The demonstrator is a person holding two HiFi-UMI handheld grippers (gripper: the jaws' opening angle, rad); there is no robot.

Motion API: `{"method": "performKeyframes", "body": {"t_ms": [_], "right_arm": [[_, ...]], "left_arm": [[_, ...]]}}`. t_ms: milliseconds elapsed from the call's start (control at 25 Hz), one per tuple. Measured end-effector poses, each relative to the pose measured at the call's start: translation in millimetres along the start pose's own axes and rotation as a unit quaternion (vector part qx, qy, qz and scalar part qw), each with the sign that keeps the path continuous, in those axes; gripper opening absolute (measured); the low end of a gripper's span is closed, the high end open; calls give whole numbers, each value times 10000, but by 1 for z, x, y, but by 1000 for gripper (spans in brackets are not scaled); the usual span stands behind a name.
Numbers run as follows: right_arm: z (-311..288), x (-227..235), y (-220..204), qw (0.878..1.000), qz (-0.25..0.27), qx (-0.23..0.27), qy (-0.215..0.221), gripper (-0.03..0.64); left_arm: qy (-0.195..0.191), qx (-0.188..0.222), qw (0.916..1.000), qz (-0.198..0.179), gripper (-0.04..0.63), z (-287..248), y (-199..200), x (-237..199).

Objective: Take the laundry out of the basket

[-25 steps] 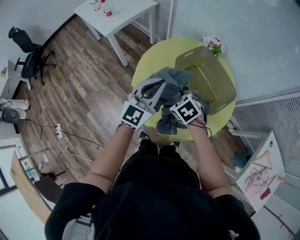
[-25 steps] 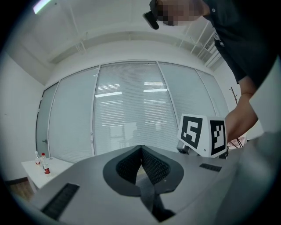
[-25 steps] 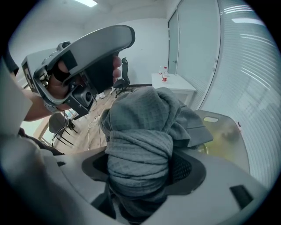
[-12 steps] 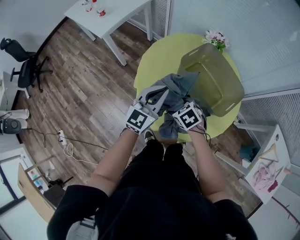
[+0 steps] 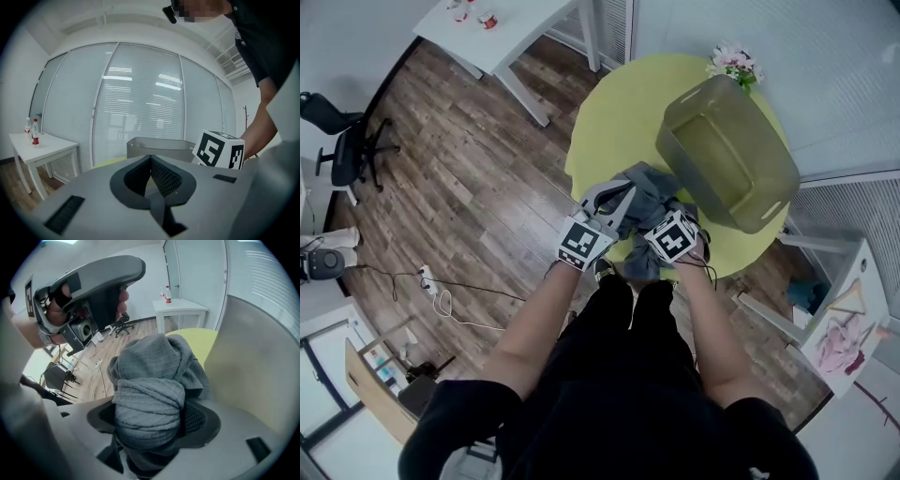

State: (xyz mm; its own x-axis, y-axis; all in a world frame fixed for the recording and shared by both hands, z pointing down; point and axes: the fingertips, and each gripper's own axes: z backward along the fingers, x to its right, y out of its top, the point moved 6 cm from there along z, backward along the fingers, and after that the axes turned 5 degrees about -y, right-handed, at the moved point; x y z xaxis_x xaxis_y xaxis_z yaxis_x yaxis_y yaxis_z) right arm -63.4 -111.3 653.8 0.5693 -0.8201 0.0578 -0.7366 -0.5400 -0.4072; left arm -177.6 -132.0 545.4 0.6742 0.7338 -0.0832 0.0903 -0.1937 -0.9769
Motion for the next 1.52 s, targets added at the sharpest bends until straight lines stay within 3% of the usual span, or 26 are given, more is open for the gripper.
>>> {"method": "performKeyframes", "body": {"t_ms": [480,840,1320,1520], "right_arm": [[-59,9,-15,9984,508,-239,42,359],[-52,17,-11,9983,487,-275,142,374],[66,27,10,9941,136,1074,-22,371],[126,22,21,9751,-45,2217,24,352]], "left_arm": [[-63,-476,9985,248,9,-13,-59,-7],[11,-392,9988,282,9,-11,-50,-6],[102,-90,9995,285,9,3,7,25],[185,-7,9996,220,9,16,37,46]]}}
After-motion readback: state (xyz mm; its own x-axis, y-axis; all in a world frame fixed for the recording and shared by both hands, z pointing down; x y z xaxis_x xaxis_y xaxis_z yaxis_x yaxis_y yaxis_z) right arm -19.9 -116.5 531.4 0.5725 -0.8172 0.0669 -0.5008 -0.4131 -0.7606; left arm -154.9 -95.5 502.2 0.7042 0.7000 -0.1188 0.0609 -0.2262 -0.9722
